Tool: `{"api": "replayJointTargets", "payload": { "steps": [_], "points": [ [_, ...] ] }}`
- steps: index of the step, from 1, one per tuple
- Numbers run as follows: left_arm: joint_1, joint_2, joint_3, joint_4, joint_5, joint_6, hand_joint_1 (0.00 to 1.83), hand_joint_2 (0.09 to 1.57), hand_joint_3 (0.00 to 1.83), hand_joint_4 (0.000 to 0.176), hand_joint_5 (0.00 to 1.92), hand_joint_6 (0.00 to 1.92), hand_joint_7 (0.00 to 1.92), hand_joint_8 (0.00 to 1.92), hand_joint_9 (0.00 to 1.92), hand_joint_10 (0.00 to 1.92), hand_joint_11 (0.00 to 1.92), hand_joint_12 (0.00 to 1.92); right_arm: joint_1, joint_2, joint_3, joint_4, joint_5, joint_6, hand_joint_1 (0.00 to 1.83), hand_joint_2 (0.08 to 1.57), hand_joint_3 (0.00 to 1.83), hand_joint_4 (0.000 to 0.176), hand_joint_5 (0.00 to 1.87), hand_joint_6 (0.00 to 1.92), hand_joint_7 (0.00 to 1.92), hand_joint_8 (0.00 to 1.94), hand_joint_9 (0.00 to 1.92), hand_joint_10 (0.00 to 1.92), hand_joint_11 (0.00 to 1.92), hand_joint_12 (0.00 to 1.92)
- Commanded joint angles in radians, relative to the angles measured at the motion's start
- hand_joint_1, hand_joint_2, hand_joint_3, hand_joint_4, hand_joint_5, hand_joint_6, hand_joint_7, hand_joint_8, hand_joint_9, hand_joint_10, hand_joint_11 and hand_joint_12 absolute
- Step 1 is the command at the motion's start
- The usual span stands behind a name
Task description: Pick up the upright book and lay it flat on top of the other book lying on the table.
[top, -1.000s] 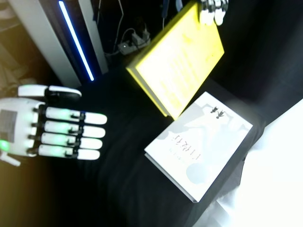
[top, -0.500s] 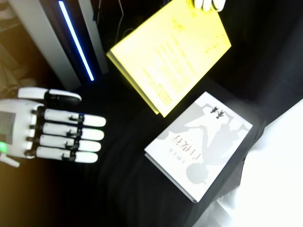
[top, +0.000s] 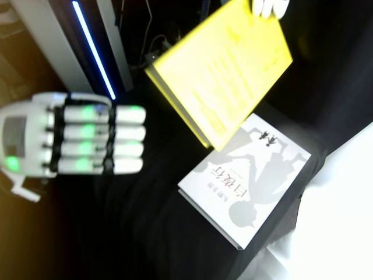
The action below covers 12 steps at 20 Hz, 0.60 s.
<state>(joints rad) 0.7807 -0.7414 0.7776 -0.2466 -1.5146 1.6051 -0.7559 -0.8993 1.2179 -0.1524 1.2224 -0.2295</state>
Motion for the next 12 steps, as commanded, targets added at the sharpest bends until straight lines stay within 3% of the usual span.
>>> {"api": "replayJointTargets", "payload": {
  "steps": [1,2,4,5,6,7,9,10,11,12],
  "points": [
    [-0.018,-0.001,0.008,0.021,-0.121,0.003,1.25,1.15,0.0,0.0,0.77,1.13,1.06,1.01,1.31,0.39,1.03,0.94,0.02,-0.003,0.007,0.025,0.116,0.004,0.59,1.17,0.0,0.013,0.0,0.0,0.0,0.0,0.0,0.0,0.0,0.01],
    [-0.025,-0.006,0.013,0.021,-0.113,0.003,1.25,1.15,0.0,0.0,0.77,1.12,1.07,1.02,1.33,0.39,1.06,0.95,0.042,-0.015,0.012,0.008,0.116,0.004,0.63,1.14,0.0,0.05,0.0,0.0,0.0,0.0,0.0,0.0,0.0,0.0],
    [-0.042,-0.022,0.027,0.014,-0.088,0.003,1.25,1.16,0.0,0.0,0.76,1.15,1.04,1.06,1.35,0.38,1.06,0.97,0.083,-0.043,0.022,-0.022,0.115,0.004,0.69,1.11,0.0,0.102,0.0,0.0,0.0,0.0,0.0,0.0,0.01,0.01],
    [-0.054,-0.033,0.034,0.014,-0.069,0.003,1.25,1.15,0.0,0.0,0.78,1.14,1.06,1.02,1.35,0.38,1.06,0.98,0.1,-0.057,0.028,-0.032,0.115,0.004,0.68,1.1,0.0,0.117,0.0,0.0,0.0,0.0,0.0,0.0,0.01,0.01],
    [-0.058,-0.036,0.035,0.014,-0.064,0.003,1.25,1.16,0.0,0.0,0.77,1.17,1.04,1.07,1.32,0.4,1.03,1.03,0.106,-0.061,0.03,-0.036,0.113,0.004,0.66,1.1,0.0,0.097,0.0,0.0,0.0,0.0,0.0,0.0,0.02,0.02],
    [-0.063,-0.043,0.038,0.016,-0.058,0.003,1.25,1.16,0.0,0.0,0.76,1.17,1.02,1.09,1.29,0.45,1.01,1.06,0.118,-0.071,0.035,-0.042,0.105,0.004,0.66,1.11,0.0,0.098,0.0,0.0,0.0,0.0,0.0,0.0,0.01,0.01],
    [-0.067,-0.051,0.042,0.022,-0.047,0.028,1.24,1.16,0.0,0.0,0.75,1.22,1.03,1.05,1.26,0.47,1.04,0.99,0.153,-0.098,0.049,-0.065,0.072,0.004,0.69,1.1,0.0,0.138,0.0,0.0,0.0,0.0,0.0,0.0,0.0,0.0],
    [-0.068,-0.055,0.042,0.026,-0.042,0.028,1.24,1.15,0.0,0.0,0.78,1.19,1.04,1.03,1.27,0.48,1.07,1.01,0.169,-0.111,0.058,-0.075,0.054,0.004,0.81,1.11,0.0,0.087,0.0,0.0,0.0,0.0,0.0,0.0,0.0,0.0],
    [-0.068,-0.058,0.043,0.031,-0.037,0.028,1.24,1.15,0.0,0.0,0.79,1.17,1.05,1.03,1.28,0.49,1.09,1.02,0.175,-0.121,0.065,-0.077,0.045,0.004,0.81,1.11,0.0,0.086,0.0,0.0,0.0,0.0,0.0,0.0,0.0,0.0],
    [-0.068,-0.062,0.043,0.037,-0.032,0.028,1.35,1.14,0.0,0.0,0.76,1.13,0.95,1.04,1.06,1.05,1.07,1.1,0.177,-0.131,0.073,-0.077,0.04,0.004,0.86,1.09,0.0,0.103,0.0,0.0,0.0,0.0,0.0,0.0,0.0,0.0]
  ]
}}
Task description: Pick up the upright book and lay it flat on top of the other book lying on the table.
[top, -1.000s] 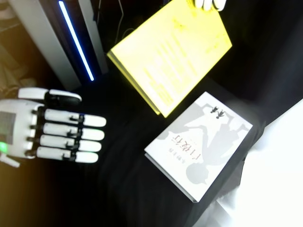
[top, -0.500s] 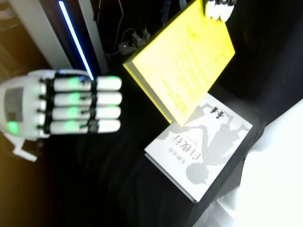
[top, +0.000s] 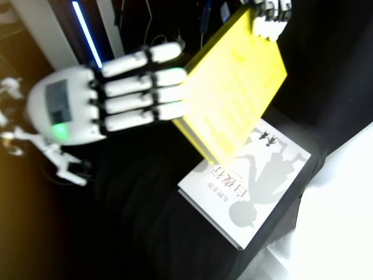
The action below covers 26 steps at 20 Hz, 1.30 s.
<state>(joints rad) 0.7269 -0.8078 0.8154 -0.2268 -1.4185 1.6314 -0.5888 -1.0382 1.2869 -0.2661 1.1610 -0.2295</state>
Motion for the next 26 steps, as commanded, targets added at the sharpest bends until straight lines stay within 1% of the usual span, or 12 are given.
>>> {"api": "replayJointTargets", "payload": {
  "steps": [1,5,8,10,11,15,18,20,21,22,24,26],
  "points": [
    [-0.014,-0.001,0.007,0.022,-0.122,0.002,1.37,1.15,0.0,0.0,0.73,1.13,0.93,1.05,1.0,1.19,1.06,1.15,0.012,0.003,0.007,0.037,0.097,0.004,0.87,1.09,0.0,0.111,0.0,0.0,0.0,0.0,0.0,0.0,0.0,0.0],
    [-0.03,-0.031,0.018,0.041,-0.106,0.001,1.37,1.15,0.0,0.0,0.74,1.14,0.93,1.06,0.97,1.22,1.02,1.22,0.019,-0.038,0.029,0.037,0.079,0.004,0.89,1.11,0.0,0.138,0.0,0.0,0.0,0.0,0.0,0.0,0.0,0.0],
    [-0.03,-0.035,0.007,0.079,-0.137,-0.001,1.37,1.13,0.0,0.0,0.77,1.13,0.97,0.99,1.01,1.16,1.08,1.19,0.025,-0.071,0.054,0.038,0.037,0.004,0.94,1.16,0.0,0.032,0.0,0.0,0.04,0.01,0.07,0.03,0.02,0.01],
    [-0.03,-0.036,0.003,0.096,-0.146,-0.001,1.37,1.13,0.0,0.0,0.76,1.17,0.97,0.97,1.01,1.13,1.08,1.16,0.027,-0.097,0.076,0.045,0.009,0.004,1.14,1.13,0.0,0.0,0.25,0.23,0.49,0.14,0.27,1.0,0.09,1.67],
    [-0.03,-0.037,0.003,0.098,-0.146,-0.001,1.37,1.13,0.0,0.0,0.76,1.18,0.97,0.97,1.01,1.12,1.08,1.15,0.028,-0.108,0.087,0.049,-0.002,0.004,1.31,1.11,0.0,0.0,0.41,0.4,0.66,0.53,0.5,1.22,0.32,1.84],
    [-0.027,-0.038,0.002,0.108,-0.156,-0.001,1.36,1.16,0.0,0.0,0.69,1.28,0.88,1.1,0.95,1.2,0.94,1.2,0.038,-0.116,0.102,0.056,-0.018,0.005,1.21,1.24,0.01,0.0,0.7,1.34,0.78,1.46,1.33,1.69,1.34,1.89],
    [-0.022,-0.037,0.0,0.118,-0.172,-0.001,1.35,1.2,0.0,0.0,0.61,1.28,0.93,1.15,0.8,1.39,0.36,1.4,0.044,-0.109,0.103,0.056,-0.017,0.005,1.34,1.25,0.0,0.0,0.58,1.28,0.75,1.4,0.86,1.6,0.78,1.9],
    [-0.013,-0.034,-0.004,0.119,-0.182,-0.001,1.34,1.19,0.0,0.0,0.55,0.4,0.82,1.26,0.69,1.0,0.18,1.43,0.046,-0.105,0.103,0.056,-0.017,0.005,1.35,1.24,0.0,0.0,0.55,1.33,0.74,1.38,0.88,1.55,0.86,1.86],
    [-0.009,-0.033,-0.005,0.119,-0.187,-0.001,1.12,1.16,0.0,0.007,0.51,0.22,0.56,0.67,0.55,0.81,0.11,1.39,0.047,-0.103,0.103,0.056,-0.017,0.005,1.35,1.23,0.0,0.0,0.55,1.33,0.75,1.36,0.91,1.5,0.91,1.81],
    [-0.002,-0.029,-0.007,0.111,-0.194,-0.001,1.0,1.1,0.0,0.092,0.35,0.08,0.31,0.23,0.24,0.47,0.02,1.11,0.05,-0.1,0.104,0.056,-0.017,0.005,1.34,1.25,0.0,0.0,0.51,1.39,0.71,1.39,0.85,1.52,0.9,1.77],
    [0.004,-0.025,-0.008,0.093,-0.193,-0.001,0.78,0.97,0.0,0.168,0.04,0.0,0.03,0.01,0.01,0.04,0.0,0.13,0.056,-0.096,0.105,0.056,-0.017,0.005,1.23,1.27,0.0,0.0,0.6,1.28,0.79,1.56,1.12,1.64,1.13,1.88],
    [0.018,-0.019,-0.011,0.074,-0.189,-0.001,0.65,0.89,0.0,0.176,0.0,0.0,0.0,0.0,0.0,0.0,0.0,0.0,0.065,-0.093,0.11,0.057,-0.018,0.005,1.33,1.23,0.0,0.0,0.6,1.28,0.8,1.35,0.96,1.52,0.8,1.84]
  ]
}}
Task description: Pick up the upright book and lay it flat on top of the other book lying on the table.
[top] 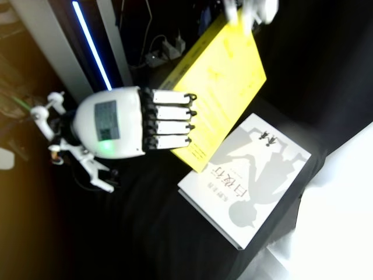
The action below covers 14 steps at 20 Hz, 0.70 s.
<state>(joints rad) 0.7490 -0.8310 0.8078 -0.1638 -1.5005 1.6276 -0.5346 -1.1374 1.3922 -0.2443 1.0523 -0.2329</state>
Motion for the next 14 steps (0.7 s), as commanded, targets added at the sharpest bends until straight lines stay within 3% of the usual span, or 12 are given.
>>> {"api": "replayJointTargets", "payload": {
  "steps": [1,3,4,5,7,8,9,10,12,14],
  "points": [
    [0.001,0.006,-0.005,0.005,-0.107,0.002,0.66,0.89,0.0,0.176,0.0,0.0,0.0,0.0,0.0,0.0,0.0,0.0,0.015,0.009,0.005,0.035,0.091,0.008,1.45,1.23,0.0,0.0,0.54,1.36,0.76,1.29,0.9,1.37,0.58,1.86],
    [0.017,0.012,-0.011,-0.009,-0.108,0.002,0.75,0.9,0.0,0.176,0.0,0.0,0.0,0.0,0.0,0.0,0.0,0.0,0.027,0.014,0.008,0.036,0.091,0.007,1.48,1.22,0.0,0.0,0.52,1.39,0.73,1.24,0.9,1.29,0.63,1.84],
    [0.029,0.016,-0.015,-0.013,-0.113,0.002,0.79,0.9,0.0,0.176,0.0,0.0,0.0,0.0,0.0,0.0,0.0,0.0,0.036,0.017,0.011,0.037,0.091,0.007,1.38,1.21,0.0,0.0,0.56,1.4,0.78,1.24,0.96,1.32,0.79,1.7],
    [0.045,0.02,-0.019,-0.022,-0.12,0.002,0.82,0.9,0.0,0.176,0.0,0.0,0.0,0.0,0.0,0.0,0.0,0.0,0.044,0.019,0.013,0.038,0.091,0.007,1.46,1.23,0.0,0.0,0.5,1.39,0.72,1.29,0.88,1.36,0.64,1.85],
    [0.068,0.022,-0.024,-0.04,-0.132,-0.013,0.81,0.93,0.0,0.176,0.0,0.0,0.0,0.0,0.0,0.0,0.0,0.0,0.065,0.026,0.014,0.038,0.091,0.006,1.34,1.27,0.0,0.0,0.47,1.45,0.71,1.37,0.82,1.53,0.63,1.74],
    [0.077,0.022,-0.025,-0.047,-0.137,-0.013,0.78,0.93,0.0,0.176,0.0,0.0,0.0,0.0,0.0,0.0,0.0,0.0,0.078,0.031,0.014,0.038,0.091,0.006,1.22,1.29,0.0,0.0,0.55,1.34,0.75,1.59,0.95,1.65,0.81,1.88],
    [0.083,0.022,-0.027,-0.047,-0.137,-0.013,0.75,0.93,0.0,0.176,0.0,0.0,0.0,0.0,0.0,0.0,0.0,0.0,0.086,0.036,0.014,0.038,0.091,0.006,1.18,1.29,0.0,0.0,0.62,1.44,0.7,1.55,1.07,1.74,1.07,1.91],
    [0.091,0.021,-0.029,-0.049,-0.136,-0.013,0.71,0.93,0.0,0.176,0.0,0.0,0.0,0.0,0.0,0.0,0.0,0.0,0.099,0.043,0.014,0.038,0.091,0.003,1.18,1.31,0.0,0.0,0.55,1.36,0.75,1.64,1.03,1.59,1.11,1.83],
    [0.099,0.021,-0.029,-0.06,-0.133,-0.013,0.7,0.94,0.0,0.176,0.0,0.0,0.0,0.0,0.0,0.0,0.0,0.0,0.119,0.05,0.014,0.038,0.09,-0.02,1.19,1.29,0.0,0.0,0.56,1.37,0.79,1.56,1.01,1.48,1.07,1.8],
    [0.109,0.02,-0.029,-0.075,-0.131,-0.013,0.71,0.95,0.01,0.175,0.0,0.0,0.0,0.0,0.0,0.0,0.0,0.0,0.143,0.054,0.014,0.038,0.068,-0.05,1.19,1.3,0.0,0.0,0.56,1.33,0.77,1.61,1.0,1.56,1.04,1.88]
  ]
}}
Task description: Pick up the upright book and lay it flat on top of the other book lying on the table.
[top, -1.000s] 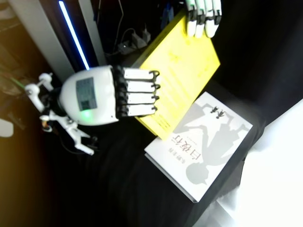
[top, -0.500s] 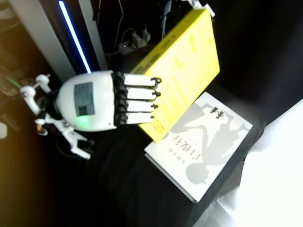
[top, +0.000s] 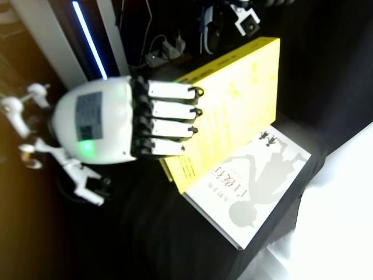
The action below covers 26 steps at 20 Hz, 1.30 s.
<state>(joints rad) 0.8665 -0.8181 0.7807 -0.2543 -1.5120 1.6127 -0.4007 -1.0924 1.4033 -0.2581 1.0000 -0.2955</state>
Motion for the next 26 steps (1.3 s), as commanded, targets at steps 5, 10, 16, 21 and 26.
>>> {"api": "replayJointTargets", "payload": {
  "steps": [5,10,16,21,26],
  "points": [
    [-0.003,-0.007,0.001,0.004,-0.096,0.001,0.76,0.99,0.01,0.153,0.0,0.0,0.0,0.0,0.0,0.0,0.0,0.0,0.069,0.012,0.007,0.051,0.006,-0.113,1.21,1.28,0.0,0.0,0.58,1.28,0.81,1.55,1.07,1.55,1.02,1.85],
    [-0.003,-0.028,0.019,0.003,-0.092,-0.018,0.7,0.98,0.0,0.17,0.0,0.0,0.0,0.0,0.0,0.0,0.0,0.0,0.14,-0.017,0.041,0.028,-0.123,-0.256,1.34,1.18,0.0,0.0,0.63,1.27,0.89,1.13,1.03,1.22,0.89,1.46],
    [-0.004,-0.048,0.042,0.017,-0.076,-0.06,0.73,0.99,0.0,0.176,0.0,0.0,0.0,0.0,0.0,0.0,0.0,0.0,0.219,-0.067,0.114,-0.03,-0.207,-0.256,1.48,1.21,0.0,0.0,0.61,1.32,0.77,1.19,0.87,1.31,0.62,1.85],
    [-0.001,-0.041,0.038,0.024,-0.099,-0.072,0.71,0.99,0.0,0.176,0.0,0.0,0.0,0.0,0.0,0.0,0.0,0.0,0.165,-0.083,0.11,-0.03,-0.209,-0.256,1.36,1.2,0.0,0.0,0.63,1.33,0.84,1.18,0.92,1.39,0.73,1.8],
    [0.009,-0.032,0.033,0.019,-0.109,-0.072,0.68,0.99,0.0,0.176,0.0,0.0,0.0,0.0,0.0,0.0,0.0,0.0,0.03,-0.115,0.124,-0.027,-0.209,-0.255,1.48,1.19,0.0,0.0,0.6,1.31,0.87,1.08,0.87,1.29,0.64,1.79]
  ]
}}
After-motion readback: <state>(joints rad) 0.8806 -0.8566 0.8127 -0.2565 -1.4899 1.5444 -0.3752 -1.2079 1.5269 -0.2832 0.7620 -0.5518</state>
